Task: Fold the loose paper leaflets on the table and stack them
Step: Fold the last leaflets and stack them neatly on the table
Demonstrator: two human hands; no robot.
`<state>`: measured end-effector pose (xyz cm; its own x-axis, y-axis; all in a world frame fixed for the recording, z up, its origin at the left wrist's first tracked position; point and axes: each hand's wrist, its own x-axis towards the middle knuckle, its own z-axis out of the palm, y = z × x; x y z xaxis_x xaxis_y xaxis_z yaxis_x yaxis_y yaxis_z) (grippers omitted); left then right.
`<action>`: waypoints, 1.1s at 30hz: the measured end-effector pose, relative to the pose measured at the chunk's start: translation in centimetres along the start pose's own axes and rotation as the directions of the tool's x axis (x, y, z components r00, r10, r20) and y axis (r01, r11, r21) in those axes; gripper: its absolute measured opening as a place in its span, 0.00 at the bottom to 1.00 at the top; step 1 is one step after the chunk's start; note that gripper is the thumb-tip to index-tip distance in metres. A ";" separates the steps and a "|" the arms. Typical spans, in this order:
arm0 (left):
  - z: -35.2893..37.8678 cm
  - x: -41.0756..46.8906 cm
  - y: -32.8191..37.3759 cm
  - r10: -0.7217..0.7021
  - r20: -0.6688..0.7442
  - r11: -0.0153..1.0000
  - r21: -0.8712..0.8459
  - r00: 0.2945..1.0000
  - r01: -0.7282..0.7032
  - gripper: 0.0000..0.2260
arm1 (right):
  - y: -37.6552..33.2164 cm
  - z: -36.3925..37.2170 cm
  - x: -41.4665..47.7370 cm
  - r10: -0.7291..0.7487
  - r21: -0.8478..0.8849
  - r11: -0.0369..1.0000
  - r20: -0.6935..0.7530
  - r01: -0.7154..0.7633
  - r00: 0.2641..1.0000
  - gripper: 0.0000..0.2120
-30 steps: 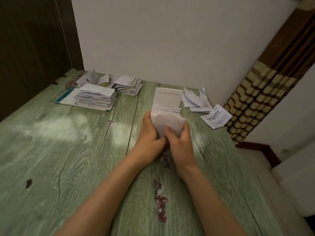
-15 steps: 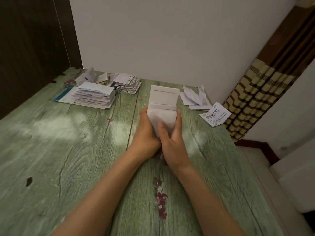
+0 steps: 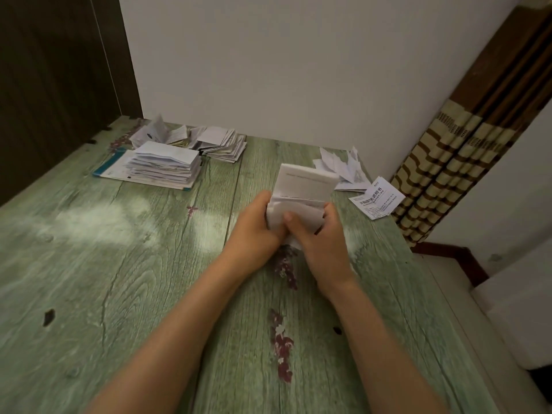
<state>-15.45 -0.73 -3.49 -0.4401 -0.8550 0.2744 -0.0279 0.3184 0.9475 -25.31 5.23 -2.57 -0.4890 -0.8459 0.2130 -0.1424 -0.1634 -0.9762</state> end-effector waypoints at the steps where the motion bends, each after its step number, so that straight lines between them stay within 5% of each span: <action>1: 0.0 -0.1 -0.2 0.020 0.019 0.999 0.046 1.000 -0.020 0.12 | 0.2 0.1 0.0 -0.002 -0.039 0.999 0.040 0.004 0.999 0.15; 5: 0.1 -0.1 -0.6 0.028 -0.019 0.995 0.098 0.999 -0.027 0.12 | 0.9 0.1 0.1 0.003 -0.167 0.986 0.167 0.026 0.986 0.14; 11: 0.2 -0.5 0.4 -0.102 -0.013 0.987 -0.124 0.995 0.100 0.09 | 0.4 -1.2 0.6 0.006 -0.163 0.987 0.057 0.003 0.998 0.02; 16: 0.4 -0.5 1.0 -0.306 0.038 0.802 -0.528 0.951 0.279 0.08 | 0.1 -1.3 0.4 0.017 -0.175 0.985 0.052 -0.007 0.999 0.13; 20: 0.6 -0.3 1.0 -0.323 0.057 0.710 -0.645 0.945 0.282 0.11 | 0.6 -0.6 0.2 -0.122 -0.321 0.938 0.055 0.134 0.991 0.14; 24: 1.9 -0.2 0.8 -0.372 0.065 0.581 -0.762 0.926 0.286 0.08 | 1.1 -0.9 0.7 -0.094 -0.266 0.960 0.001 0.091 0.996 0.17; 28: 1.5 0.5 0.5 -0.441 0.114 0.457 -0.825 0.890 0.333 0.07 | 1.6 -0.8 0.4 -0.063 -0.389 0.918 0.035 0.071 0.997 0.18; 31: 0.9 0.8 0.3 -0.483 0.132 0.380 -0.859 0.866 0.343 0.12 | 1.3 -0.8 0.6 -0.199 -0.498 0.862 -0.162 0.094 0.967 0.18; 33: 0.7 0.8 0.2 -0.494 0.153 0.351 -0.865 0.856 0.358 0.13 | 1.2 -2.9 1.8 -0.335 -0.528 0.848 -0.463 0.047 0.821 0.09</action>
<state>-16.46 -1.06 -3.24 -0.5003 -0.8264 -0.2585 0.6096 -0.5482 0.5727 -28.87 4.97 -3.27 -0.7524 -0.4042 0.5201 -0.5985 0.0897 -0.7961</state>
